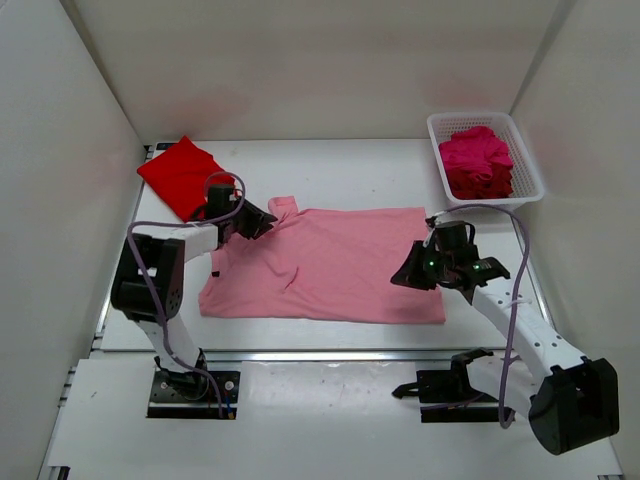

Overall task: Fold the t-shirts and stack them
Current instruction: Pick up the 1/3-folded T-shirt from the center of the board.

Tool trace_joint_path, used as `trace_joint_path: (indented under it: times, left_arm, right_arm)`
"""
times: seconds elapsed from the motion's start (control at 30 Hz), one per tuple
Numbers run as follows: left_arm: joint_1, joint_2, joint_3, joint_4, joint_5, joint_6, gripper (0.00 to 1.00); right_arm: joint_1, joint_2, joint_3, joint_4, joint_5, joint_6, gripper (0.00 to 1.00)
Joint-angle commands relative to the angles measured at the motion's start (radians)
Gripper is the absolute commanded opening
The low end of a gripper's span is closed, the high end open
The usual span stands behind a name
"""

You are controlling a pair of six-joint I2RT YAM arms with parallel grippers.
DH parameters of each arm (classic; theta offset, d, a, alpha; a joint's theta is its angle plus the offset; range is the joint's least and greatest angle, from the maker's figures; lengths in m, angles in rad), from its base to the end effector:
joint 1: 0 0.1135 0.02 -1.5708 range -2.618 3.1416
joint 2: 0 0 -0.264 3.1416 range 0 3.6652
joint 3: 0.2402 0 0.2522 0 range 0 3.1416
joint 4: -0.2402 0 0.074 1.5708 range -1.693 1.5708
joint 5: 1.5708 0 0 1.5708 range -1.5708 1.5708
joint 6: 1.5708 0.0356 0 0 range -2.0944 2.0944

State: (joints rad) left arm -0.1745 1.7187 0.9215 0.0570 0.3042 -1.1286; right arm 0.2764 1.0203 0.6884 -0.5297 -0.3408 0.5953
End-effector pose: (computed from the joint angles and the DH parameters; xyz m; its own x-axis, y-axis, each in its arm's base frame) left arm 0.3455 -0.0717 0.1685 -0.6308 -0.7644 -0.1334 -0.4362 0.4915 -0.7538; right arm 0.1921 0.0669 0.2338 -0.8661 0.3037 -0.3970 0.0231 0.8177 0.5752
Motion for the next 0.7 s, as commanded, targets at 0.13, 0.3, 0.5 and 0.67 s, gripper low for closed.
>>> trace_joint_path:
  times: [0.13, 0.3, 0.5, 0.67]
  left_arm:
    - [0.023, 0.116, 0.149, -0.019, -0.074, -0.023, 0.54]
    - [0.024, 0.231, 0.281, -0.090, -0.080, 0.029, 0.52]
    - [-0.019, 0.352, 0.509, -0.173, -0.082, 0.104, 0.09]
    - [-0.075, 0.337, 0.613, -0.318, -0.118, 0.208, 0.00]
  right_arm:
    - [0.061, -0.023, -0.012, -0.024, -0.027, 0.026, 0.00]
    - [0.020, -0.014, 0.031, -0.050, -0.007, 0.041, 0.00]
    - [-0.049, -0.006, 0.109, -0.116, 0.017, 0.011, 0.00]
    - [-0.078, 0.000, 0.112, -0.127, 0.009, -0.018, 0.00]
